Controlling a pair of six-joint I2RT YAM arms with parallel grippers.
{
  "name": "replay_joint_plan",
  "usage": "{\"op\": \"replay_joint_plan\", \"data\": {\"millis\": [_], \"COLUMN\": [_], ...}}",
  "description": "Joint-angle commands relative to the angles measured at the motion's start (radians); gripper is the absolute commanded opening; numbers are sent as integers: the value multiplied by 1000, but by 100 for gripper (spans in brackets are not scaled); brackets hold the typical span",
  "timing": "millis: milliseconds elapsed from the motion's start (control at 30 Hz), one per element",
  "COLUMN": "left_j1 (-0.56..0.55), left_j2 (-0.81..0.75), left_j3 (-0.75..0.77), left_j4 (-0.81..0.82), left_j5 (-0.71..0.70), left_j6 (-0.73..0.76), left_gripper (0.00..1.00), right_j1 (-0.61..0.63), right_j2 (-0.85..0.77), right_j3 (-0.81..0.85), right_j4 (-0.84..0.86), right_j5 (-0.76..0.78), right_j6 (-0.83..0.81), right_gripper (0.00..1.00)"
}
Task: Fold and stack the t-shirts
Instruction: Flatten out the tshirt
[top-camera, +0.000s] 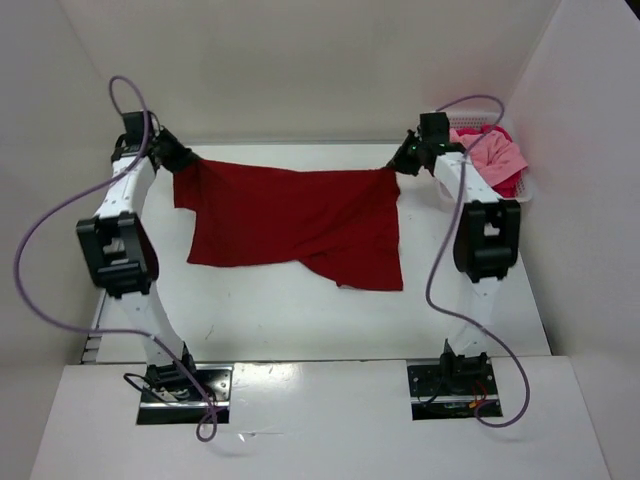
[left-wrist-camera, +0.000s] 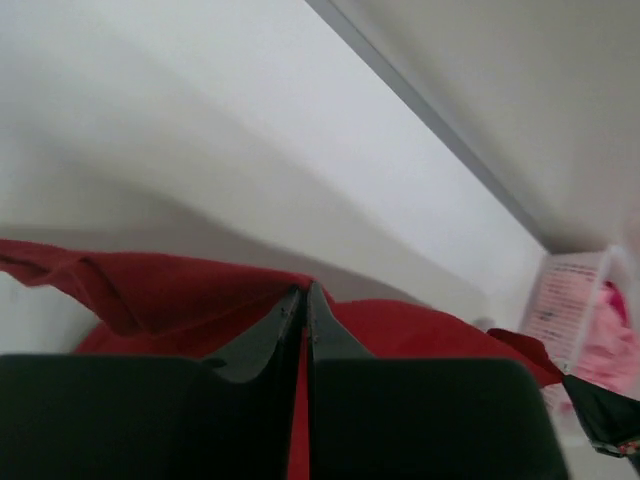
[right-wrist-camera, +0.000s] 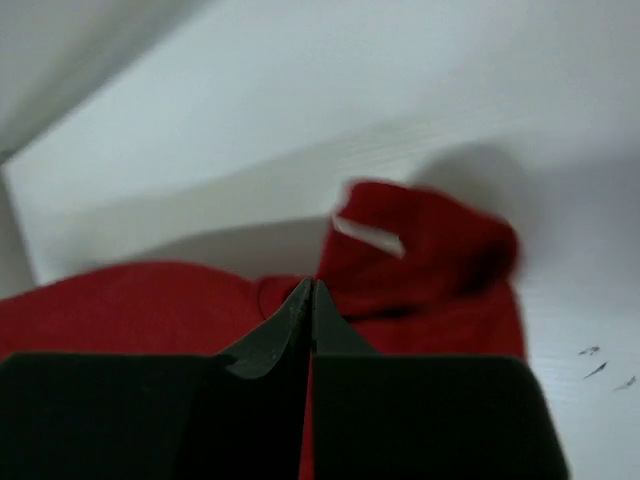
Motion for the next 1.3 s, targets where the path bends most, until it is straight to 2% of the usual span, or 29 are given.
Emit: {"op": "replay_joint_plan", "data": {"millis": [0, 33, 67, 100, 167, 200, 267, 300, 333, 367, 433, 467, 500, 533, 567, 633, 700, 733, 967, 1067, 1267], "left_j1": [-43, -43, -43, -43, -43, -28, -8, 20, 34, 48, 77, 86, 95, 112, 112, 112, 123, 123, 123, 123, 123], "left_j2": [229, 272, 316, 316, 229, 188, 41, -13, -106, -148, -264, -304, -343, -405, -429, -478, -478, -463, -337, -305, -285], "left_j3": [303, 378, 469, 469, 398, 265, 95, -4, -176, -245, -366, -488, -547, -596, -642, -763, -810, -833, -874, -909, -922], "left_j4": [-84, -124, -164, -164, -125, -103, -5, 38, 66, 83, 83, 83, 83, 52, 52, 41, 41, 41, 67, 124, 178], "left_j5": [-22, -11, 3, 3, -11, -20, -32, -18, 23, 23, 35, 22, 5, -14, -44, -78, -115, -127, -205, -215, -251], "left_j6": [67, 67, 90, 100, 109, 109, 95, 86, 86, 72, 72, 72, 54, 14, -8, -76, -126, -162, -291, -324, -370], "left_gripper": [21, 33, 46, 71, 91, 99, 99, 99, 99, 99, 96, 83, 59, 23, 18, 18, 26, 27, 32, 42, 42], "right_j1": [-1, 13, 13, 22, 31, 31, 31, 31, 42, 56, 82, 120, 143, 168, 209, 241, 264, 264, 274, 274, 274], "right_j2": [88, 107, 107, 107, 64, 35, -92, -140, -187, -277, -347, -405, -433, -457, -485, -565, -621, -632, -691, -702, -711], "right_j3": [266, 296, 317, 336, 325, 251, 116, -34, -108, -239, -342, -385, -452, -483, -547, -613, -696, -715, -790, -813, -831], "right_j4": [-43, -52, -61, -75, -109, -109, -54, -31, 12, 26, 38, 38, 23, 23, 11, 11, 25, 25, 15, 15, 15], "right_j5": [17, 17, 41, 41, 41, 50, 40, 31, 30, 30, 15, 15, 15, 26, 35, 35, 26, 12, -11, -20, -29], "right_j6": [4, 4, 4, -6, -16, -26, -17, -7, 15, 27, 38, 38, 38, 38, 47, 58, 69, 69, 46, 46, 46], "right_gripper": [4, 10, 26, 34, 48, 50, 50, 48, 44, 33, 22, 18, 14, 13, 13, 17, 20, 22, 29, 32, 32]}}
